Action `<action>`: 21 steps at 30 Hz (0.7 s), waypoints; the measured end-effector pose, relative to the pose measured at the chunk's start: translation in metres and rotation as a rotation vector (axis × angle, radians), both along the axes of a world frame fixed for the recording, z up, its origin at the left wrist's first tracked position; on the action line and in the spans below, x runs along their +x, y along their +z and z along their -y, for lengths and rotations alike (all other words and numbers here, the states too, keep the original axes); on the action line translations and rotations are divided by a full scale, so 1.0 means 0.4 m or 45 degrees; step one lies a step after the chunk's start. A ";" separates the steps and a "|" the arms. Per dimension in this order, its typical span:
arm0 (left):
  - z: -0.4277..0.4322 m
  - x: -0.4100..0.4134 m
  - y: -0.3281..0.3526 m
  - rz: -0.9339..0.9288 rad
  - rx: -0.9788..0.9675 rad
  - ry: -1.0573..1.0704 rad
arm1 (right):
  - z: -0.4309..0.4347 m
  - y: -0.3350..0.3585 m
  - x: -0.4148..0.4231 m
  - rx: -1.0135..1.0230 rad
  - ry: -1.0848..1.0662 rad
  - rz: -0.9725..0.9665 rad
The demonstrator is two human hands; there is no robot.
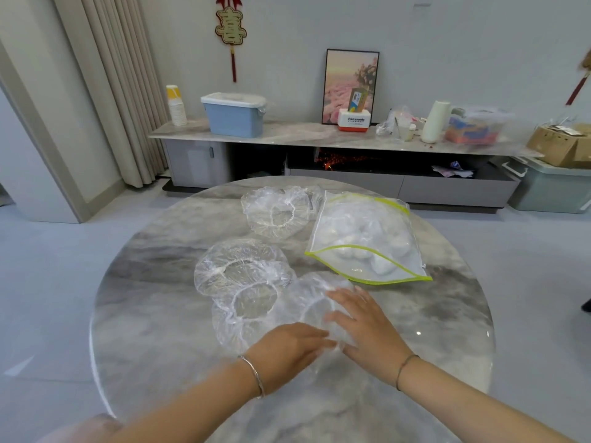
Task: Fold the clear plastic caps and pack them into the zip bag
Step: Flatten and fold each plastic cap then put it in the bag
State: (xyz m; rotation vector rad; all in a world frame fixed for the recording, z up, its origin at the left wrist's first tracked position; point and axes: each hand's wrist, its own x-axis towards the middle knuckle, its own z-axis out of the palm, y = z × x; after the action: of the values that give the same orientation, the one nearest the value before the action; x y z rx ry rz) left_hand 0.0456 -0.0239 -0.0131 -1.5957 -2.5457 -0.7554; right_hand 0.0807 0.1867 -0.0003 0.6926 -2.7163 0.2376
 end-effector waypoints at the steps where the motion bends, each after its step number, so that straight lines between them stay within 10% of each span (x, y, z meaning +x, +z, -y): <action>1: -0.002 0.013 -0.003 0.066 -0.025 -0.010 | -0.011 -0.012 0.008 0.003 0.005 -0.005; 7: 0.046 0.022 -0.019 0.234 -0.564 0.178 | -0.088 -0.051 0.039 -0.018 -0.136 0.145; 15: 0.052 0.018 -0.055 0.033 -0.654 0.126 | -0.067 -0.085 0.069 0.153 0.193 0.149; 21: 0.037 -0.008 -0.046 0.107 -0.259 0.273 | -0.069 -0.052 0.085 -1.080 -0.421 0.790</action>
State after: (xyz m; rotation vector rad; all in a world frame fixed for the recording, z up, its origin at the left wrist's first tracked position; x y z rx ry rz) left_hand 0.0423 -0.0386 -0.0314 -1.3307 -2.8758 -0.5701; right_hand 0.1147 0.2141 -0.0212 -0.1061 -2.7702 1.6046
